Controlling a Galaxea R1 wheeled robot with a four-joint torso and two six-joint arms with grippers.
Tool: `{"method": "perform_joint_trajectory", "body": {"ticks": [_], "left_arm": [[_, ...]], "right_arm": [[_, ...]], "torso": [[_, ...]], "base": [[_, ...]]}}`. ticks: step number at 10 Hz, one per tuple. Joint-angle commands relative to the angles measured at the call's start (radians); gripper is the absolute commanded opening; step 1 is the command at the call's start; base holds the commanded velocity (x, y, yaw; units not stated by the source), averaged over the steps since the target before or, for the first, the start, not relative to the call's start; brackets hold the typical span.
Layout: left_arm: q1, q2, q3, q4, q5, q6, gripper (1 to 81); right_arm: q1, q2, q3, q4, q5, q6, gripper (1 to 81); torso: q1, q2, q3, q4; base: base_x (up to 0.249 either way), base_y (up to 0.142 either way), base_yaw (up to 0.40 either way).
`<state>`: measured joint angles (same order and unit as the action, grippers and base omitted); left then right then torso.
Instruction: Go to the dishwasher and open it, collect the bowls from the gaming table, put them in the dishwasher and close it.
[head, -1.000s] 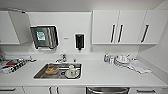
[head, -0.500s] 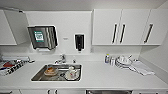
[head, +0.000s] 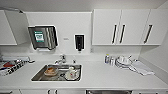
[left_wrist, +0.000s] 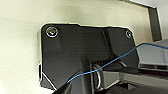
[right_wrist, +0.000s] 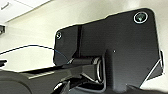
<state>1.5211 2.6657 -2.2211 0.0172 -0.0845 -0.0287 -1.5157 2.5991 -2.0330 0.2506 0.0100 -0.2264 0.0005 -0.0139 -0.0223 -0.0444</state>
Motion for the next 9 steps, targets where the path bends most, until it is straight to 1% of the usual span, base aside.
{"method": "perform_joint_trajectory", "body": {"ticks": [1,2,3,4,5,6,7,9], "left_arm": [[-0.052,-0.151,0.135,0.001,0.009,-0.005,81.1],[-0.052,-0.229,0.208,0.0,-0.05,-0.005,81.1],[-0.054,-0.292,0.272,0.0,-0.082,-0.005,81.1],[-0.054,-0.343,0.328,0.0,-0.112,-0.005,81.1],[-0.057,-0.416,0.412,-0.005,-0.155,-0.01,81.1],[-0.07,-0.482,0.481,-0.005,-0.158,-0.029,81.1],[-0.091,-0.559,0.554,-0.003,-0.158,-0.046,81.1],[-0.138,-0.693,0.684,-0.002,-0.156,-0.048,81.1]], "right_arm": [[0.056,-0.156,0.218,0.012,-0.061,0.009,81.1],[0.067,-0.209,0.301,0.01,-0.061,0.009,81.1],[0.084,-0.247,0.354,0.013,-0.062,0.01,81.1],[0.097,-0.282,0.409,0.013,-0.064,0.01,81.1],[0.108,-0.337,0.494,0.012,-0.064,0.01,81.1],[0.126,-0.382,0.555,0.012,-0.062,0.01,81.1],[0.146,-0.429,0.615,0.013,-0.064,0.01,81.1],[0.192,-0.515,0.718,0.012,-0.062,0.01,81.1]], "torso": [[0.0,0.0,0.0,0.0],[0.0,0.0,0.0,0.0],[0.0,0.0,0.0,0.0],[0.064,-0.1,0.0,0.0],[0.064,-0.101,-0.045,0.0],[0.069,-0.109,-0.095,0.0],[0.081,-0.129,-0.104,0.0],[0.116,-0.186,-0.155,0.0]], "base": [[0.0,0.0,0.0],[0.0,0.0,0.0],[0.0,0.0,0.0],[0.0,0.0,0.0],[0.0,0.0,0.0],[0.0,0.0,0.0],[0.0,0.0,0.0],[0.0,0.0,0.0]]}}
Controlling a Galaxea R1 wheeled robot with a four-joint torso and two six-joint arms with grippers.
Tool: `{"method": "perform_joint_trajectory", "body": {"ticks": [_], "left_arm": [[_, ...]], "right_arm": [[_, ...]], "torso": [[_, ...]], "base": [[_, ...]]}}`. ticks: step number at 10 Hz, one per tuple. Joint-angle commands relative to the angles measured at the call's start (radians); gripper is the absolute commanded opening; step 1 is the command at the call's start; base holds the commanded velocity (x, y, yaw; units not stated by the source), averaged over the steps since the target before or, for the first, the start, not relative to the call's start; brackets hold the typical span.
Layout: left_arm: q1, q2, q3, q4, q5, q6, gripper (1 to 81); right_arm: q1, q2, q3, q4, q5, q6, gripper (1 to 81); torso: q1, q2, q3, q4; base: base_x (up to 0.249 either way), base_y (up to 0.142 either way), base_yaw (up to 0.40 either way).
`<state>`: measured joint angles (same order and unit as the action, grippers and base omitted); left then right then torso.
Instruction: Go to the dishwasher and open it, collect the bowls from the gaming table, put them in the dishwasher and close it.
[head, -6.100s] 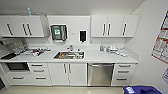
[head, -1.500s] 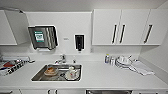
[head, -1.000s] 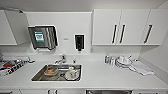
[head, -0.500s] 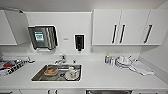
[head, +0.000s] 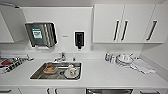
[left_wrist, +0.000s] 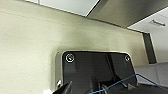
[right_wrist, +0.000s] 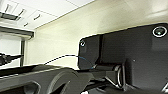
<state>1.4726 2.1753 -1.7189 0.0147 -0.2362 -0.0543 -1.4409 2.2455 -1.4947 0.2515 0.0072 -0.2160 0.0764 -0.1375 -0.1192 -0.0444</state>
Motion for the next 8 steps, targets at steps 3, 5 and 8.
{"method": "perform_joint_trajectory", "body": {"ticks": [3,5,8], "left_arm": [[-0.191,-0.372,0.367,-0.002,0.003,-0.024,81.1],[-0.29,-0.455,0.456,-0.002,0.051,-0.077,81.1],[-0.494,-0.48,0.51,-0.004,0.281,-0.118,81.1]], "right_arm": [[0.17,-0.205,0.228,0.005,-0.058,0.0,81.1],[0.214,-0.203,0.229,0.012,-0.058,0.003,81.1],[0.277,-0.211,0.231,0.029,-0.061,0.041,81.1]], "torso": [[0.106,-0.164,-0.061,0.0],[0.138,-0.214,-0.083,0.0],[0.204,-0.319,-0.09,0.0]], "base": [[0.0,0.0,0.0],[0.0,0.0,0.0],[0.0,0.0,0.0]]}}
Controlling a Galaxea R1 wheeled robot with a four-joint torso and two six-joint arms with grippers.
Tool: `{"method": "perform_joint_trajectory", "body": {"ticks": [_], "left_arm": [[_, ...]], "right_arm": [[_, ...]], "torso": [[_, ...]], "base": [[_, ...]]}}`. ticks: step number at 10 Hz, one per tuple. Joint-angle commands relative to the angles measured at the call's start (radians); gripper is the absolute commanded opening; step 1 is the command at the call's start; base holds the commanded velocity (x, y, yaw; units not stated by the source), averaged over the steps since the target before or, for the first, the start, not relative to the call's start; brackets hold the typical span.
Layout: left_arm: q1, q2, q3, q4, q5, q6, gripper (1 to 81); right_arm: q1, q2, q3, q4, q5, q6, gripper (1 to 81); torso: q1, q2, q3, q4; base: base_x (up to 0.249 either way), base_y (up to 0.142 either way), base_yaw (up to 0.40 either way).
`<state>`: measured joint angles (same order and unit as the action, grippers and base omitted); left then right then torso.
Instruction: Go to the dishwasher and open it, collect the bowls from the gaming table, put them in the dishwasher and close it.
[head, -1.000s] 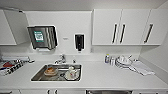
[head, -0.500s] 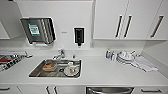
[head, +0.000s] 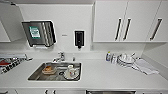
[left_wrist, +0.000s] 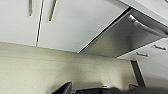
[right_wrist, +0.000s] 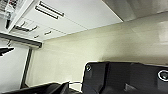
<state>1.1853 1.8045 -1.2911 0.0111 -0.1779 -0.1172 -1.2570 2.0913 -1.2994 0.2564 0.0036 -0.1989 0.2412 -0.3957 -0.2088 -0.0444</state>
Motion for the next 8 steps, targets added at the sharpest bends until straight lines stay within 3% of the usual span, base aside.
{"method": "perform_joint_trajectory", "body": {"ticks": [1,3,5,8], "left_arm": [[-0.276,-0.109,0.113,0.001,0.302,-0.059,81.1],[-0.383,-0.109,0.197,0.007,0.391,-0.059,81.1],[-0.471,-0.105,0.262,0.012,0.475,-0.061,81.1],[-0.613,-0.098,0.304,-0.008,0.634,-0.061,81.1]], "right_arm": [[0.11,-0.063,0.037,0.024,-0.06,0.047,81.1],[0.13,-0.08,0.039,0.024,-0.057,0.093,81.1],[0.147,-0.093,0.051,0.024,-0.057,0.117,81.1],[0.187,-0.101,0.081,0.024,-0.054,0.15,81.1]], "torso": [[0.062,-0.096,0.0,0.0],[0.106,-0.166,-0.095,0.0],[0.137,-0.216,-0.124,0.0],[0.202,-0.318,-0.219,0.0]], "base": [[0.0,0.0,0.0],[0.0,0.0,0.0],[0.0,0.0,0.0],[0.0,0.0,0.0]]}}
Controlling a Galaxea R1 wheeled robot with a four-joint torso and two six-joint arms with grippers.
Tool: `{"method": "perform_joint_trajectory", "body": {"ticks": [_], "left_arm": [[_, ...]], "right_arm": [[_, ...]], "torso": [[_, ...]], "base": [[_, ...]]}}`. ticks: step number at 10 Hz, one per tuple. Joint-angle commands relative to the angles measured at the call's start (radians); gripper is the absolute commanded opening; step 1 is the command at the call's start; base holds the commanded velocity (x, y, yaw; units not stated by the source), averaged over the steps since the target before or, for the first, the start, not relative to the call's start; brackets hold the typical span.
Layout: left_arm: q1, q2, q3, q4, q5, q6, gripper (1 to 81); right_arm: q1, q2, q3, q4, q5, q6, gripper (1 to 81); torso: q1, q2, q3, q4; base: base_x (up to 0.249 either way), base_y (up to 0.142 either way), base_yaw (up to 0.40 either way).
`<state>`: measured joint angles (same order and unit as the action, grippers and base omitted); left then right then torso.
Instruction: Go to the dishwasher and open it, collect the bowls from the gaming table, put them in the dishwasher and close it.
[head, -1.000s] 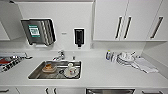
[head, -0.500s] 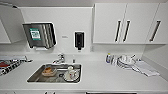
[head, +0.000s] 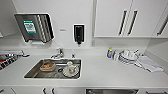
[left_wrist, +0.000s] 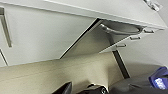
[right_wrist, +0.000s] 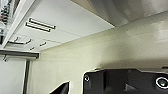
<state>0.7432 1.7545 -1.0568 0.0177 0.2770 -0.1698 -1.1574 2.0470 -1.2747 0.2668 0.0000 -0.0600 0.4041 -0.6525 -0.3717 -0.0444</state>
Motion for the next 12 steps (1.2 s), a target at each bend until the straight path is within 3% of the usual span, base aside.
{"method": "perform_joint_trajectory", "body": {"ticks": [1,2,4,6,8,12], "left_arm": [[-0.222,-0.05,0.081,-0.028,0.215,-0.008,81.1],[-0.257,-0.056,0.098,-0.042,0.261,-0.008,81.1],[-0.274,-0.076,0.12,-0.047,0.283,-0.008,81.1],[-0.274,-0.078,0.112,-0.045,0.283,-0.008,81.1],[-0.277,-0.061,0.1,-0.045,0.283,-0.008,81.1],[-0.29,-0.036,0.072,-0.047,0.284,-0.008,81.1]], "right_arm": [[0.1,-0.057,0.068,0.015,-0.051,0.016,81.1],[0.112,-0.06,0.081,0.014,-0.051,0.037,81.1],[0.121,-0.081,0.103,0.012,-0.041,0.075,81.1],[0.121,-0.111,0.117,0.014,0.003,0.118,81.1],[0.121,-0.133,0.126,0.014,0.063,0.237,81.1],[0.147,-0.153,0.161,0.012,0.064,0.307,81.1]], "torso": [[0.062,-0.097,-0.09,0.0],[0.085,-0.132,-0.123,0.0],[0.131,-0.204,-0.191,0.0],[0.175,-0.272,-0.162,0.0],[0.208,-0.323,-0.186,0.0],[0.296,-0.464,-0.192,0.0]], "base": [[0.0,0.0,0.0],[0.0,0.0,0.0],[0.0,0.0,0.0],[0.0,0.0,0.0],[0.0,0.0,0.0],[0.0,0.0,0.0]]}}
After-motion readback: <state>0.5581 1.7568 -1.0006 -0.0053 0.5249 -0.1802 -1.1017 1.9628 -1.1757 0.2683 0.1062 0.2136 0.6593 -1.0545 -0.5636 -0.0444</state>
